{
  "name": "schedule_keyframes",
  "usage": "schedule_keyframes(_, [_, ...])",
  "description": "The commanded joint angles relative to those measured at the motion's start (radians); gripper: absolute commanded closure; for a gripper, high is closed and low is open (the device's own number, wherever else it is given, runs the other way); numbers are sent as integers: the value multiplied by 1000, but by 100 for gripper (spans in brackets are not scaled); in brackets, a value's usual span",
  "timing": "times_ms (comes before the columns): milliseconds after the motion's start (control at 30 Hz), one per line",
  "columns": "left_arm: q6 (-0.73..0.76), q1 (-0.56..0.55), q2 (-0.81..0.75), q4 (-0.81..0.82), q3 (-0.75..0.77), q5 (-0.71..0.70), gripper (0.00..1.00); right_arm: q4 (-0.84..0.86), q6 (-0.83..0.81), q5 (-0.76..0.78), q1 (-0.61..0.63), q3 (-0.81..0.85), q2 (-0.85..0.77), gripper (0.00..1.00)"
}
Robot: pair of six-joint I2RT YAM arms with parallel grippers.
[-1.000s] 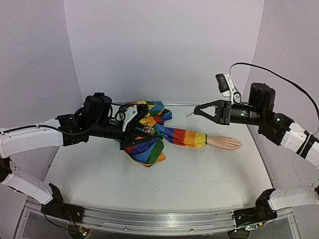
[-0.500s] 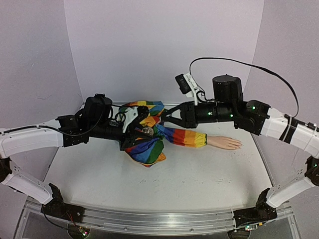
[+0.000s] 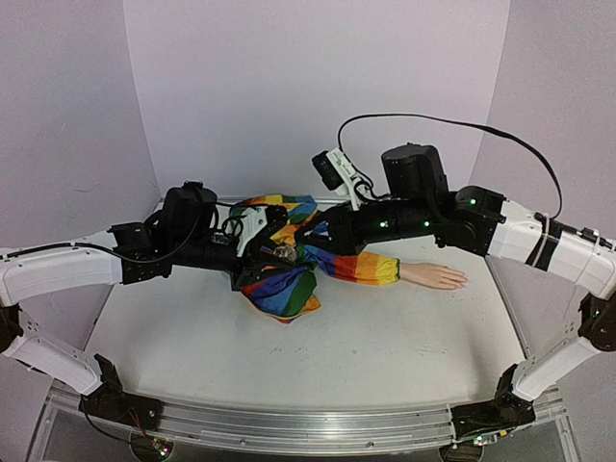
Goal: Paint the nails
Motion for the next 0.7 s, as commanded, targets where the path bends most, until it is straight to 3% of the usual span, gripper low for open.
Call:
schedule_keyframes(0, [8, -5, -9, 31, -2, -7, 100, -9, -25, 37, 12, 56, 4, 100])
schedule_keyframes(667, [9, -8, -2, 28, 0, -3, 100, -5, -45, 83, 21, 82, 32, 100])
